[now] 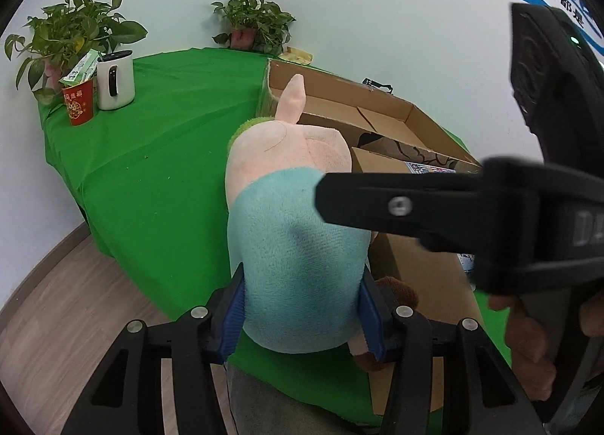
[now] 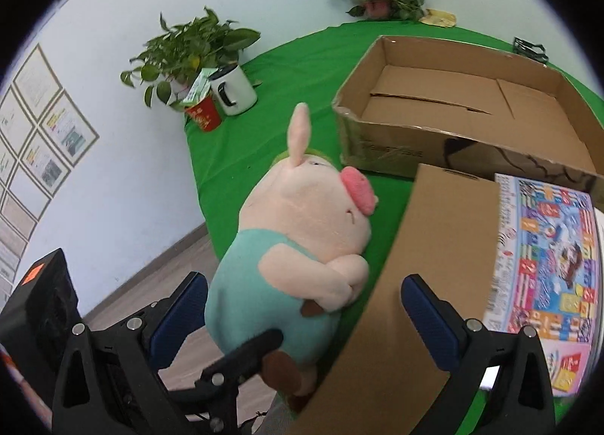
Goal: Organize objects
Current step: 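Grasp the plush pig toy with the left gripper and lift it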
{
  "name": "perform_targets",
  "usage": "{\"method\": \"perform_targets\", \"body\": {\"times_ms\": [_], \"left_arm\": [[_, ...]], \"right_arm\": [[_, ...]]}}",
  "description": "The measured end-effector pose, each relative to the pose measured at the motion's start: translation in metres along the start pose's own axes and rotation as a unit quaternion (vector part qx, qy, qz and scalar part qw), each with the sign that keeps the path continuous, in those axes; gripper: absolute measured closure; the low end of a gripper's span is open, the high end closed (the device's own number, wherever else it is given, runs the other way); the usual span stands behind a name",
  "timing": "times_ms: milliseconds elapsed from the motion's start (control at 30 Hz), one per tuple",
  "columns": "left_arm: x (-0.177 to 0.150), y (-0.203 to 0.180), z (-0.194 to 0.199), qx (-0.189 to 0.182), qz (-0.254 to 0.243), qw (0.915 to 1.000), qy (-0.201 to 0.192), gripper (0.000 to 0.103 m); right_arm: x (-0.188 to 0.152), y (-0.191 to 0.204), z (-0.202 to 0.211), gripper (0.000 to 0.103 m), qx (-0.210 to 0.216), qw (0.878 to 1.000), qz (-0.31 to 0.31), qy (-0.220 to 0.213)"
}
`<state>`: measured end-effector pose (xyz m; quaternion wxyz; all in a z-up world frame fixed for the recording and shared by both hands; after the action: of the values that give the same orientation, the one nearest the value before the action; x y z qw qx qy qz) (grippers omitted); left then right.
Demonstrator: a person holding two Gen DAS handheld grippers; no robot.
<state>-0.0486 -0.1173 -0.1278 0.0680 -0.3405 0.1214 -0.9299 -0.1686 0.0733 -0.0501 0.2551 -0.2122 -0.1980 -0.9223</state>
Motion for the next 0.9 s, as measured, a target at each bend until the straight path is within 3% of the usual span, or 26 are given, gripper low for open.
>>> {"method": "perform_targets", "body": {"times_ms": [200,500,900], "left_arm": [[-0.001,-0.008,-0.001,0.002,-0.032,0.9995,0.003,0.054],[0.0,-0.016,-0.001,0.008,-0.054,0.9985,0.0,0.056],[0.006,-0.018,0.0,0.015,-0.056,0.9982,-0.015,0.058]], "right_arm": [[0.0,0.004,-0.016,0.015,0.007,1.0,-0.003,0.02],[-0.005,0.014,-0.022,0.02,-0.023,0.999,0.013,0.019],[0.002,0.015,-0.026,0.033,-0.025,0.999,0.016,0.016]]}}
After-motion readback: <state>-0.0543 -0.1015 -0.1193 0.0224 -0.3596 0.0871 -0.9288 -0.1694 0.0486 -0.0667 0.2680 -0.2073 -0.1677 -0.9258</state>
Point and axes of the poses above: each gripper's, at about its wrist camera, not at the fingertips, and z roughly against the way its jaws point, y to its left, x to its top, the point moved 6 cm from there along -z, roughly the way its jaws point, and after that the axes turned 7 degrees about y, right-handed, at the moved point
